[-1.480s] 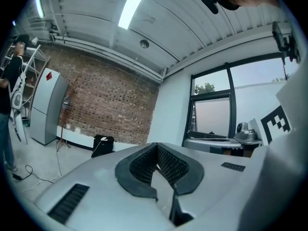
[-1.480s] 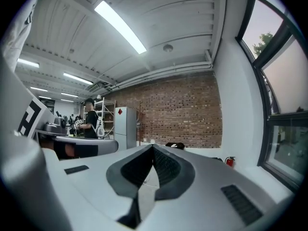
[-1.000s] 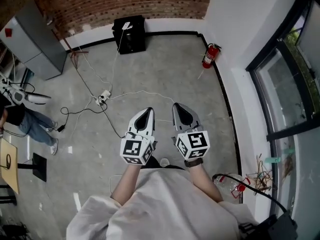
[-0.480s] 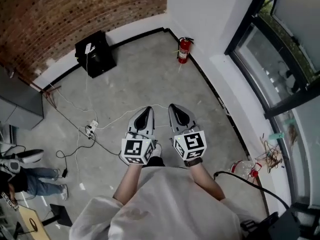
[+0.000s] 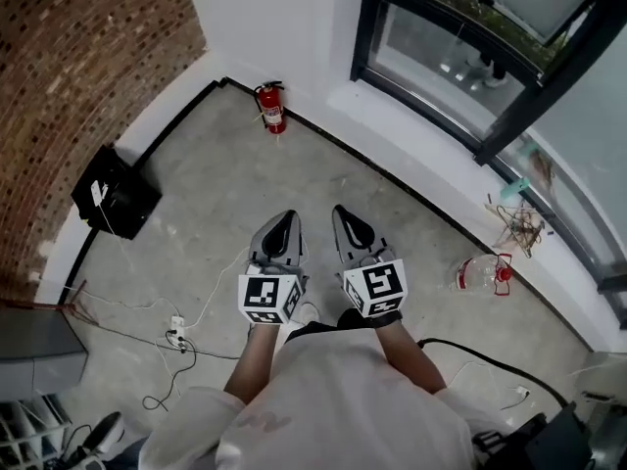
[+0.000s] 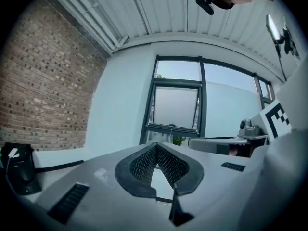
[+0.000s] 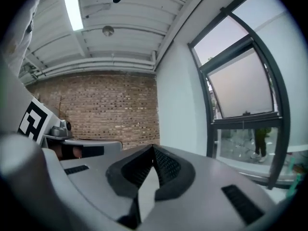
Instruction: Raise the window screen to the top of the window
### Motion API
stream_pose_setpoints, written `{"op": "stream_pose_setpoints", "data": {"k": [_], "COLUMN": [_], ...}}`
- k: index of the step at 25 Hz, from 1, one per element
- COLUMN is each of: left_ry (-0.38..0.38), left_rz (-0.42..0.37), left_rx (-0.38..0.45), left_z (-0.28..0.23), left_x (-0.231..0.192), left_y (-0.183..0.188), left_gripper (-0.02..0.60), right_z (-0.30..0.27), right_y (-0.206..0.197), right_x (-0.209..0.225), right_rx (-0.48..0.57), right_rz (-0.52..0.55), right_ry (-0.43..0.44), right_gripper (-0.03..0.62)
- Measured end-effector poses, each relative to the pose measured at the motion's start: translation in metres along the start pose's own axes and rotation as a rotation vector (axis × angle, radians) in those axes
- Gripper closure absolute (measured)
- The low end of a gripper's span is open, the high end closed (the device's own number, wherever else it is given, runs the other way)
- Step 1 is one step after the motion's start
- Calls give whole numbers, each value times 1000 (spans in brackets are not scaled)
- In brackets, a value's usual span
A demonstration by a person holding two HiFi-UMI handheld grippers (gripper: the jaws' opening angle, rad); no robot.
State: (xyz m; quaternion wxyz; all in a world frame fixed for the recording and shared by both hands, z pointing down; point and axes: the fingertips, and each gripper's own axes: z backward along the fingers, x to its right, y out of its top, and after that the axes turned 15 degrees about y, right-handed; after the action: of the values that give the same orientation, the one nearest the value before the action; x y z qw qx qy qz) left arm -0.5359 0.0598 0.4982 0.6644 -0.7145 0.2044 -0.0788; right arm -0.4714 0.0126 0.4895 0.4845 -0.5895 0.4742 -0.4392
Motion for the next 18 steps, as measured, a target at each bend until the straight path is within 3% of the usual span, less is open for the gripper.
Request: {"op": "stream_pose_setpoints", "data": {"k": [5, 10, 14, 18], "left_ry": [-173, -329, -366, -367], "left_rz": [0, -21, -97, -110], "left_rx": [-15, -7, 25, 0], "left_z": [-80, -157, -191, -227], "left_x": [73, 172, 230, 242], "left_y": [-4, -2, 7, 7], "left_gripper": [580, 580, 581, 580], "right_z": [30, 72, 106, 102], "right_y": [3, 8, 13, 12], "right_x": [90, 191, 268, 321], "right_rx": [11, 53, 107, 113], "right_rz": [-10, -33, -82, -134], "right_ry": [-164, -297, -384, -411], "right_gripper": [594, 594, 594, 594]}}
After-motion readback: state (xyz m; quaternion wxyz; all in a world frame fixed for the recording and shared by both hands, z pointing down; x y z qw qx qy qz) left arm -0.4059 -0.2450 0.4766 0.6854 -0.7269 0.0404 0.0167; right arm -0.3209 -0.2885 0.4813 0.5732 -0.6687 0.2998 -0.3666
